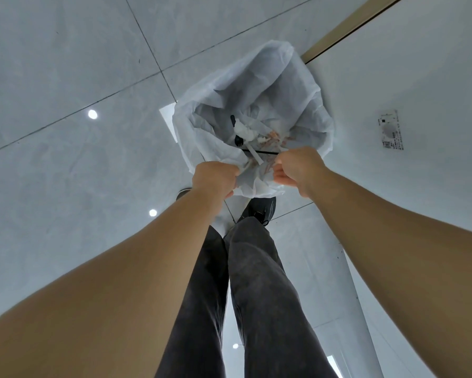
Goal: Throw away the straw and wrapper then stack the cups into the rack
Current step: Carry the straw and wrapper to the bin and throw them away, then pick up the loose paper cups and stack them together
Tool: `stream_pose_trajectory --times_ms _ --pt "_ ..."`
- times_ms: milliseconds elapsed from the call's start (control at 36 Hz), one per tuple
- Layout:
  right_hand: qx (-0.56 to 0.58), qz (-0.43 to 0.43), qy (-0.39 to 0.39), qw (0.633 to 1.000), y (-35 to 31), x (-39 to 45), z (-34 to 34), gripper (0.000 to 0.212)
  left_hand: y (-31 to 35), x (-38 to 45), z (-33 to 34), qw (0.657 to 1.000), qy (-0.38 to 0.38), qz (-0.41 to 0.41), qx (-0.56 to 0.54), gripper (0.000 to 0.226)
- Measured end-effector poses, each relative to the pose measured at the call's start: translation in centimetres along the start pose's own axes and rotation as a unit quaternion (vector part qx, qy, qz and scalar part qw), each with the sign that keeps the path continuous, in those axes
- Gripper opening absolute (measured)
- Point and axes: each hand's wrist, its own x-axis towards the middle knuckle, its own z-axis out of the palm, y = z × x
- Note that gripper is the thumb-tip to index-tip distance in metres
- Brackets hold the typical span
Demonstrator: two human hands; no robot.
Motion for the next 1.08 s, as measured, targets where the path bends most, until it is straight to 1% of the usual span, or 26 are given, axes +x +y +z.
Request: stream_pose_trajectory --times_ms 28,56,139,222,333,417,500,556,639,722,861,944,1028,1083 --pt "-0.002 0.011 0.001 1.000 0.0 -0.4 -0.1 0.053 0.0 -0.2 -0.1 1.000 -0.006 0.006 -0.013 0.017" --pt "-0.003 0.014 -0.002 1.000 -0.2 -0.9 -0.3 0.052 -0.1 -0.7 -0.3 1.000 -0.005 0.000 -0.018 0.018" --pt "0.006 0.008 -0.015 1.000 -0.2 -2.1 -0.5 0.042 -0.1 -1.6 -0.6 0.999 -0.027 0.004 -0.037 0.018" --pt "0.003 0.003 -0.032 0.999 0.0 -3.2 -0.9 0.036 0.2 -3.2 -1.3 0.999 -0.033 -0.022 -0.034 0.013" --pt "0.024 -0.014 -0.061 0.998 0.3 -5.5 -1.9 0.030 -0.1 -5.7 -2.8 0.998 -0.039 -0.025 -0.051 0.007" --pt "0.042 -0.028 -0.077 0.996 0.5 -7.9 -2.9 0.029 -0.3 -7.8 -4.2 0.997 -0.039 -0.022 -0.068 0.019" --pt "0.057 -0.048 -0.092 0.993 0.2 -10.6 -4.0 0.026 0.4 -10.4 -5.9 0.997 -0.042 -0.009 -0.071 0.018" --pt "0.075 -0.065 -0.095 0.991 -0.2 -12.8 -4.9 0.027 1.1 -12.2 -7.1 0.996 -0.047 0.006 -0.072 0.017" --pt "0.122 -0.087 -0.089 0.985 -0.7 -16.3 -6.4 0.018 2.3 -15.2 -8.9 0.995 -0.056 0.036 -0.074 0.014" --pt "0.190 -0.095 -0.075 0.974 -1.1 -19.7 -7.8 0.017 3.0 -17.9 -10.5 0.993 -0.064 0.061 -0.084 0.014" --pt "0.264 -0.114 -0.079 0.954 -0.8 -26.2 -9.3 0.018 4.2 -23.0 -12.5 0.989 -0.074 0.095 -0.084 0.019" --pt "0.308 -0.133 -0.084 0.938 -0.1 -30.7 -10.0 0.019 5.2 -27.1 -13.8 0.984 -0.087 0.133 -0.076 0.019" --pt "0.331 -0.145 -0.082 0.929 0.6 -33.7 -10.3 0.021 5.3 -29.9 -14.9 0.981 -0.096 0.151 -0.074 0.018" --pt "0.351 -0.168 -0.082 0.917 1.1 -36.7 -10.7 0.023 5.6 -32.4 -15.9 0.976 -0.105 0.173 -0.077 0.020"
